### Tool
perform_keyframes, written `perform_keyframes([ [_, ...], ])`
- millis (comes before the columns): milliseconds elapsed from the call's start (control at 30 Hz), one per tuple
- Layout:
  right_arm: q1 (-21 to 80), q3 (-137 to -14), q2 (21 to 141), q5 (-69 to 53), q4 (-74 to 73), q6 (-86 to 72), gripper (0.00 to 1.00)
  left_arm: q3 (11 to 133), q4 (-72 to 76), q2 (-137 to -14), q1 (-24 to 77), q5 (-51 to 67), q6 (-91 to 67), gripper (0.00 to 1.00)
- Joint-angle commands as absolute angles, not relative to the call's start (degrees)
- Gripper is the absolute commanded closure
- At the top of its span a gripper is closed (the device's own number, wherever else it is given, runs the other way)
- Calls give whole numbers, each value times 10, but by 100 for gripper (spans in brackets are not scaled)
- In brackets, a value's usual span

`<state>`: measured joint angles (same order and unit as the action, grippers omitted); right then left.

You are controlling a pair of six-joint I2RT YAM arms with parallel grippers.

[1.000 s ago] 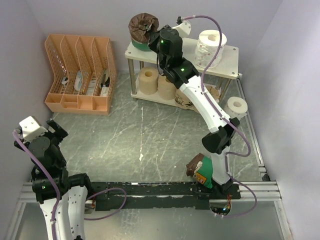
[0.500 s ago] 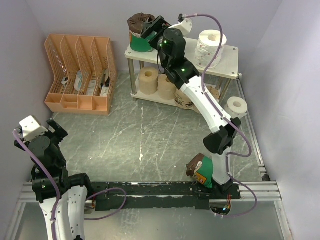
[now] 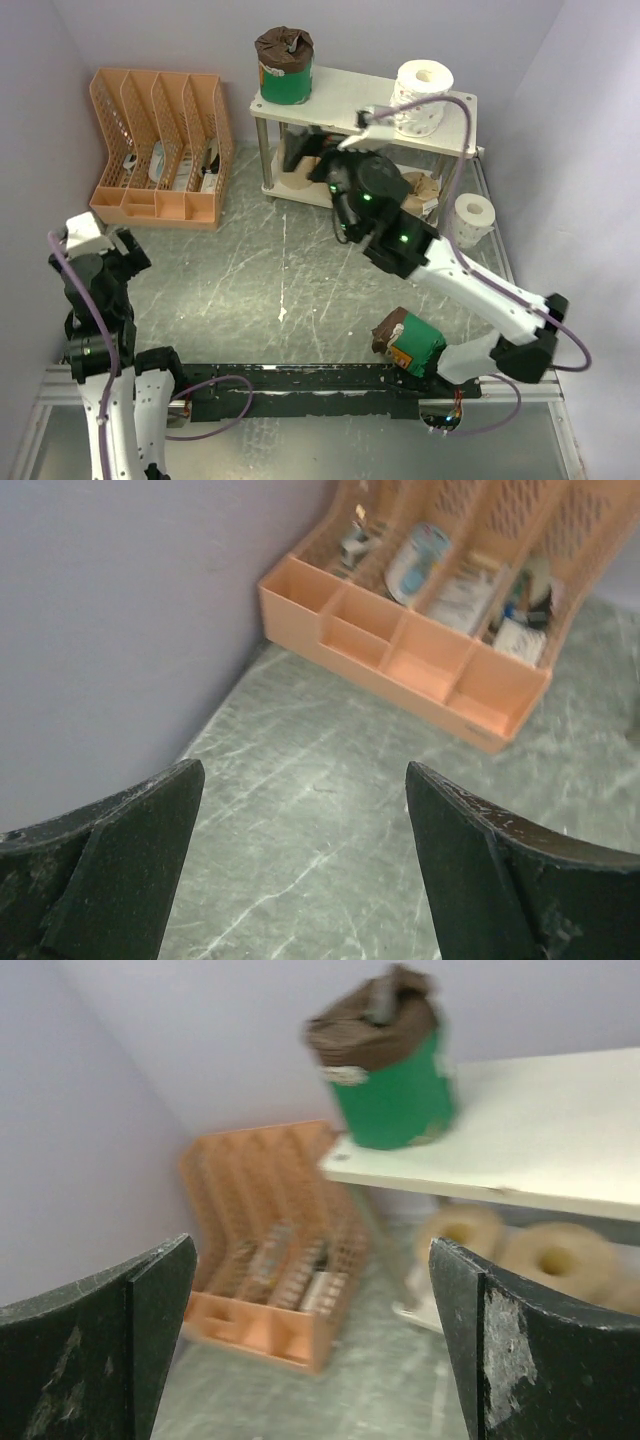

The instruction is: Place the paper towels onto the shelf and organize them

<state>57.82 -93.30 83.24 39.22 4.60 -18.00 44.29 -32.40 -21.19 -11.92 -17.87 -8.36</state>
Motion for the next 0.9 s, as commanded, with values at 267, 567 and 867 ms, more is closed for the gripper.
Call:
perform_keyframes([
  [267,565,-768,583,577,-24,-141,0,696,-424,-616,7,451,62,6],
  [567,565,-782,495,635,-134,-221,0,699,-248,-816,378,382,-44,6],
  [867,566,-826,512,665,-270,-298,0,743,-111,-1014,526,394,-115,6],
])
